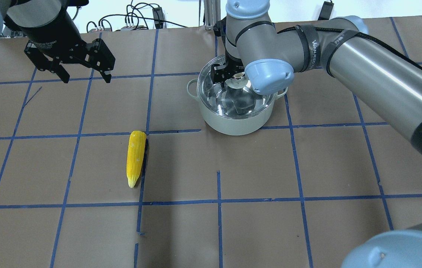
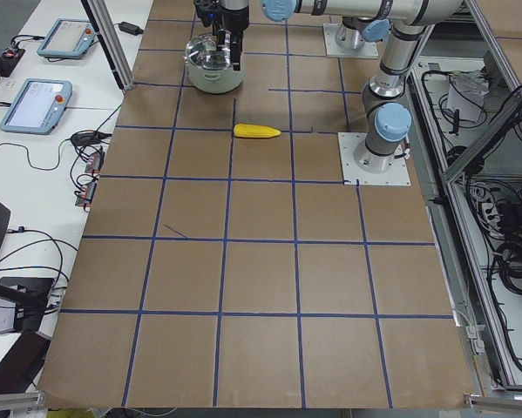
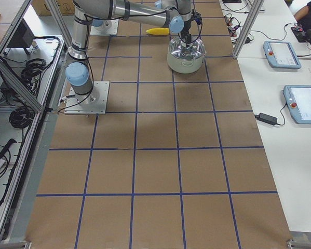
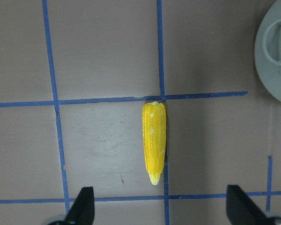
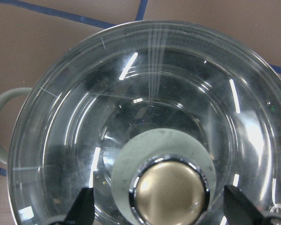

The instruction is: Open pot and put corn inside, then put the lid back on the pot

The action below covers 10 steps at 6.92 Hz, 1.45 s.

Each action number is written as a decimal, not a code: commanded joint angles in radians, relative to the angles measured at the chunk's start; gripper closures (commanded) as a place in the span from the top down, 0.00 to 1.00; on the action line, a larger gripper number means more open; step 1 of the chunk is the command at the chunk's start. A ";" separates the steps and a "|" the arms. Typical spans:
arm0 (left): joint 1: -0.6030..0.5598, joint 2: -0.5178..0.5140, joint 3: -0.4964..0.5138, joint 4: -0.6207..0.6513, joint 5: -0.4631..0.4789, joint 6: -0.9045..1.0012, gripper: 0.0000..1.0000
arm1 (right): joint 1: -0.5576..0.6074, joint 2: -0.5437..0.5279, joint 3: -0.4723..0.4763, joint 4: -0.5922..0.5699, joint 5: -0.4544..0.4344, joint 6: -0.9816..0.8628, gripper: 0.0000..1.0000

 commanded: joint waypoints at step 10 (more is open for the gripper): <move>0.000 -0.002 0.000 0.002 0.001 0.002 1.00 | -0.001 0.007 -0.038 0.014 -0.003 -0.018 0.41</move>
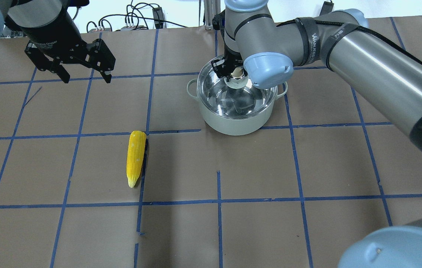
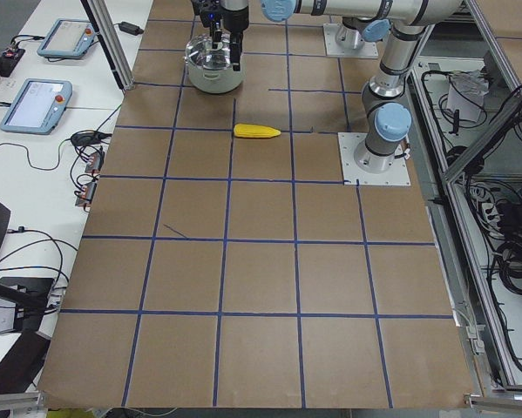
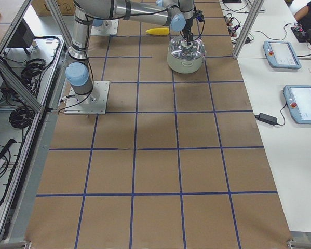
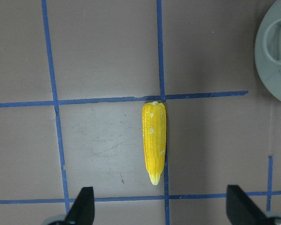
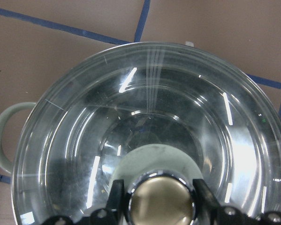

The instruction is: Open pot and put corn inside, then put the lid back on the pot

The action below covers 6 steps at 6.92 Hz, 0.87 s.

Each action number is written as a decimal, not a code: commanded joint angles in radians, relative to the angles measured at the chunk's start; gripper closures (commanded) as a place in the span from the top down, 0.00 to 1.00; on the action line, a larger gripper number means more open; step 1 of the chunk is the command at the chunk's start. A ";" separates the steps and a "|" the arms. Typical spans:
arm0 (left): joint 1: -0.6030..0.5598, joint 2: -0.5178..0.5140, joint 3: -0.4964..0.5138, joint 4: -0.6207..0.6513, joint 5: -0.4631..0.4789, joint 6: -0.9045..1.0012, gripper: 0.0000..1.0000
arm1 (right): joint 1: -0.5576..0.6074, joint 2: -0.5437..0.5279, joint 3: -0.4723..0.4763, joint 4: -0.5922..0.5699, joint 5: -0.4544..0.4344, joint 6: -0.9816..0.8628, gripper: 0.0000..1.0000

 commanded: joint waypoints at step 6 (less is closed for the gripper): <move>0.016 -0.005 -0.027 -0.002 0.011 0.052 1.00 | -0.045 -0.007 -0.183 0.253 0.000 -0.056 0.37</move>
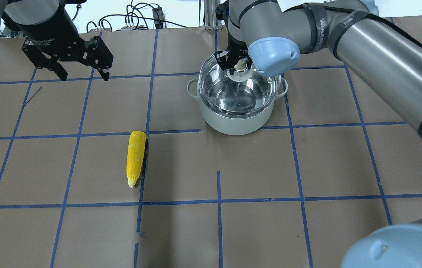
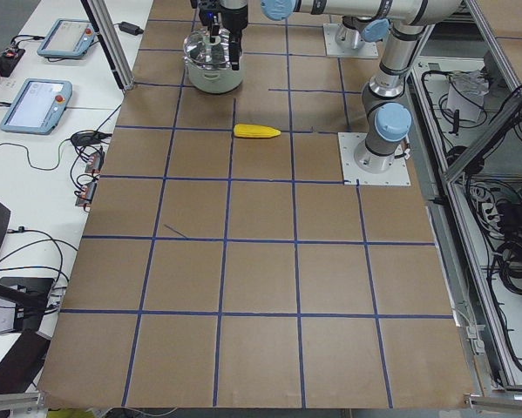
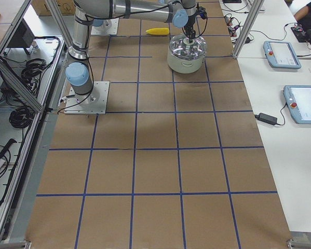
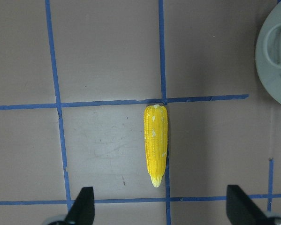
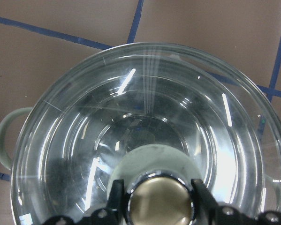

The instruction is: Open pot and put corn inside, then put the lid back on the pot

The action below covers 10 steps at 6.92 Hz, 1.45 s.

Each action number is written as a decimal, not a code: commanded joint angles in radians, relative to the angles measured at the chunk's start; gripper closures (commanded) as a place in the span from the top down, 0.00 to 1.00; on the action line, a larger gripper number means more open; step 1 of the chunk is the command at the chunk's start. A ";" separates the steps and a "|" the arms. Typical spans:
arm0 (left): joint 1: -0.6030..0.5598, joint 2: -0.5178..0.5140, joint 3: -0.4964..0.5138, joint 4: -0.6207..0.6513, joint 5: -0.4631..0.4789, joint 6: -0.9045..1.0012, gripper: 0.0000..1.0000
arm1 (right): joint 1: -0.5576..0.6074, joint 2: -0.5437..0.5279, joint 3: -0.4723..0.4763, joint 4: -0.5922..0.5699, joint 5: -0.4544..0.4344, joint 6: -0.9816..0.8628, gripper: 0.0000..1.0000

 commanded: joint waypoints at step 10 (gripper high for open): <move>0.031 -0.216 -0.586 0.686 -0.064 0.019 1.00 | -0.346 -0.167 -0.189 0.470 0.012 -0.265 0.33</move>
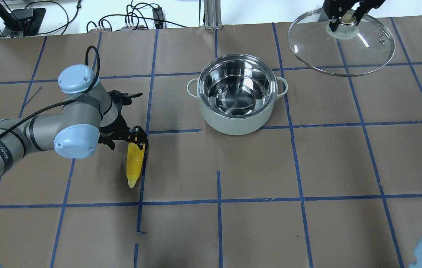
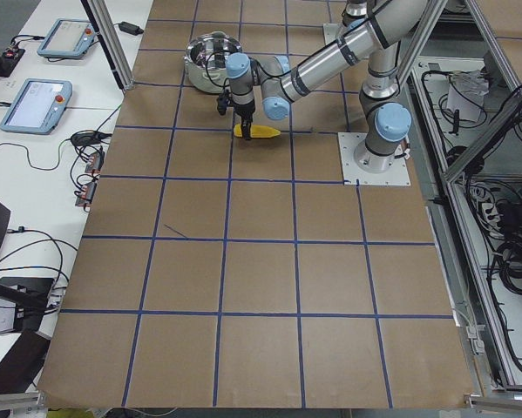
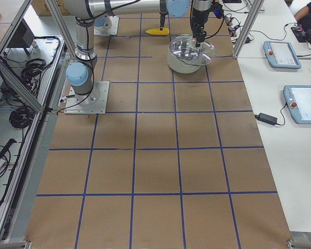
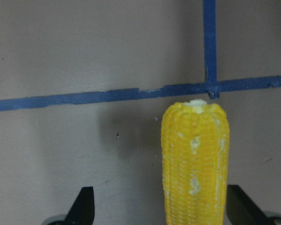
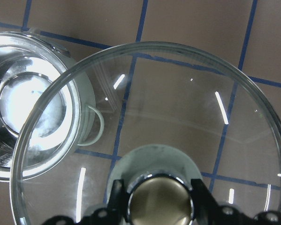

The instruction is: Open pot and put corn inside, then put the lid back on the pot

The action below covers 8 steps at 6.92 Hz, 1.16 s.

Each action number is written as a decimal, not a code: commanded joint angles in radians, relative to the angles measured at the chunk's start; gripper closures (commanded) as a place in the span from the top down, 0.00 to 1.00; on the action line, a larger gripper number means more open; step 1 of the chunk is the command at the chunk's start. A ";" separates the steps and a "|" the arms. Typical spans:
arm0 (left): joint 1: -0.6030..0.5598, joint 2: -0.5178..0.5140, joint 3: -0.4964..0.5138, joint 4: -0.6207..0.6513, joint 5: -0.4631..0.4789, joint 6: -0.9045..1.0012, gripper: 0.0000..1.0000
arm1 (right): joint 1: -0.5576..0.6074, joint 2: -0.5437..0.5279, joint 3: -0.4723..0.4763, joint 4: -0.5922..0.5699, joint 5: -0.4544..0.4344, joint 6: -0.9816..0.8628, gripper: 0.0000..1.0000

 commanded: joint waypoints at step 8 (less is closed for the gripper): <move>-0.035 0.016 0.084 0.036 -0.069 -0.242 0.13 | -0.007 -0.182 0.235 -0.018 0.042 0.004 0.30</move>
